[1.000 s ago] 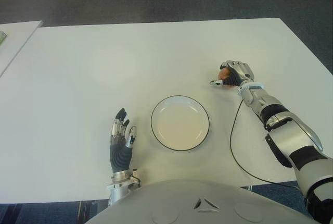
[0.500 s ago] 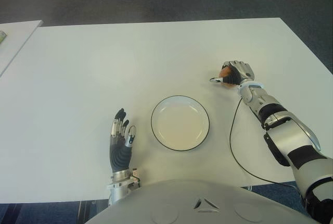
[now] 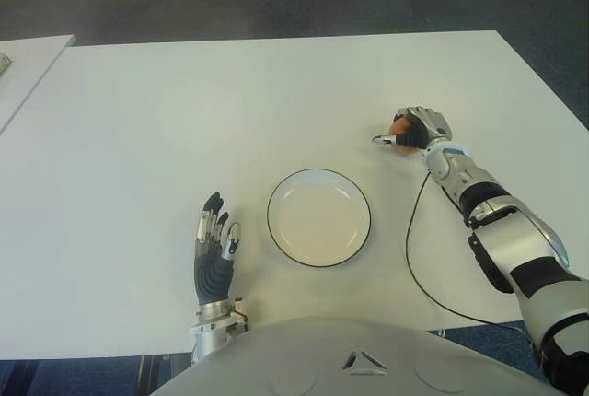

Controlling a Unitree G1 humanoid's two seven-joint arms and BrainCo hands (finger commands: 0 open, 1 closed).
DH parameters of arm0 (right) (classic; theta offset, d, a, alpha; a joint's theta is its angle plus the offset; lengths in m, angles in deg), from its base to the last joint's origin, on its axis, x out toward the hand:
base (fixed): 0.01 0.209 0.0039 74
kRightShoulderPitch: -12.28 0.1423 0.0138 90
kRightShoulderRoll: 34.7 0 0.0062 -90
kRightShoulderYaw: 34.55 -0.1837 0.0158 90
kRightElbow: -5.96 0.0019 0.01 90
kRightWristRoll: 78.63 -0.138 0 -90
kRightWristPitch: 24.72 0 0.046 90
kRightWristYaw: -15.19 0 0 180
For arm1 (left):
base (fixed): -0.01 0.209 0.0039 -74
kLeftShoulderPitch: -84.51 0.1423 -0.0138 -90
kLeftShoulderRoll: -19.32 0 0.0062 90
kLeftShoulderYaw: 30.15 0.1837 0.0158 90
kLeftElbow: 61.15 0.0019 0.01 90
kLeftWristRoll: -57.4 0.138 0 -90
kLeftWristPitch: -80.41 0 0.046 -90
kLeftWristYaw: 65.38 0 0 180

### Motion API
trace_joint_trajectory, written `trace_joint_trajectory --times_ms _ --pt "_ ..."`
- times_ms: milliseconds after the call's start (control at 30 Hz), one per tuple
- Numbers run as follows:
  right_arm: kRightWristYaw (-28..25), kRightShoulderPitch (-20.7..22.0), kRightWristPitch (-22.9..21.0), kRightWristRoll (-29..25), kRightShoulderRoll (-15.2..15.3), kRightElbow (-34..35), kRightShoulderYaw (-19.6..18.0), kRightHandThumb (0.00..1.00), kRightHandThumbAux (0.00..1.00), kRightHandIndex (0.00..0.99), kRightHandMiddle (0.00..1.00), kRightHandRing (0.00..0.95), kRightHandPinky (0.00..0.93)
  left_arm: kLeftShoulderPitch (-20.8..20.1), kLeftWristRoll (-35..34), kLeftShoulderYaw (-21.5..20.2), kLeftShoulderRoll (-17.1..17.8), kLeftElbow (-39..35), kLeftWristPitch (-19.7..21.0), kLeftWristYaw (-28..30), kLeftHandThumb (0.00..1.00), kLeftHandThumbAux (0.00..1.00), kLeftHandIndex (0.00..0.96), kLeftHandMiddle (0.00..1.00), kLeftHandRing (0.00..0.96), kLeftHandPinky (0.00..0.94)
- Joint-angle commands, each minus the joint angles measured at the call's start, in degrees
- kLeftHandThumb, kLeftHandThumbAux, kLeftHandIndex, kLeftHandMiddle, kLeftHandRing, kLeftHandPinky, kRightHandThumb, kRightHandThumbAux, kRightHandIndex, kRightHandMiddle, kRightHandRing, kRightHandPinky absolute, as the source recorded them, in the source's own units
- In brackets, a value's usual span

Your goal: Put the apples into the plate.

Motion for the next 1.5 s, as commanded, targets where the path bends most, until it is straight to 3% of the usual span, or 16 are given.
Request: trace_joint_trajectory --times_ms 33,333,567,700,933,1133,1500 --pt "-4.3 -5.1 0.1 1.3 -1.1 -2.4 1.6 0.954 0.653 0.438 0.507 0.463 0.563 2.1 -0.1 0.0 -0.6 1.7 1.9 0.8 0.069 0.480 0.000 0.000 0.000 0.000" --pt "-4.5 -4.9 0.5 1.0 -0.8 -2.5 1.2 0.956 0.652 0.445 0.504 0.458 0.563 1.7 0.3 -0.2 -0.4 2.4 0.5 0.6 0.065 0.483 0.000 0.000 0.000 0.000" --pt "-4.3 -4.5 1.0 0.9 -0.4 -2.3 1.1 0.955 0.652 0.438 0.507 0.460 0.560 1.7 0.2 -0.2 -0.5 2.1 1.8 0.7 0.068 0.485 0.000 0.000 0.000 0.000" --pt "-4.0 -3.7 1.8 0.8 0.3 -2.2 0.8 0.956 0.652 0.442 0.517 0.454 0.478 1.7 0.4 -0.2 -0.5 2.1 2.2 0.5 0.069 0.483 0.000 0.000 0.000 0.000" --pt "-3.4 -1.1 2.6 0.1 1.3 -1.4 -0.4 0.952 0.655 0.406 0.506 0.489 0.651 1.2 1.1 -0.5 -0.4 2.6 1.8 0.2 0.067 0.476 0.000 0.000 0.000 0.000" --pt "-1.7 1.0 2.8 0.1 1.8 0.0 -1.3 0.952 0.656 0.395 0.500 0.511 0.742 0.5 -0.6 -0.5 -0.6 3.3 2.0 1.0 0.069 0.462 0.000 0.000 0.000 0.000" --pt "-0.8 2.3 4.8 0.6 2.9 2.1 -1.2 0.952 0.657 0.392 0.497 0.519 0.751 0.8 -2.1 -0.4 -2.0 2.1 4.9 0.1 0.086 0.466 0.000 0.000 0.000 0.000"
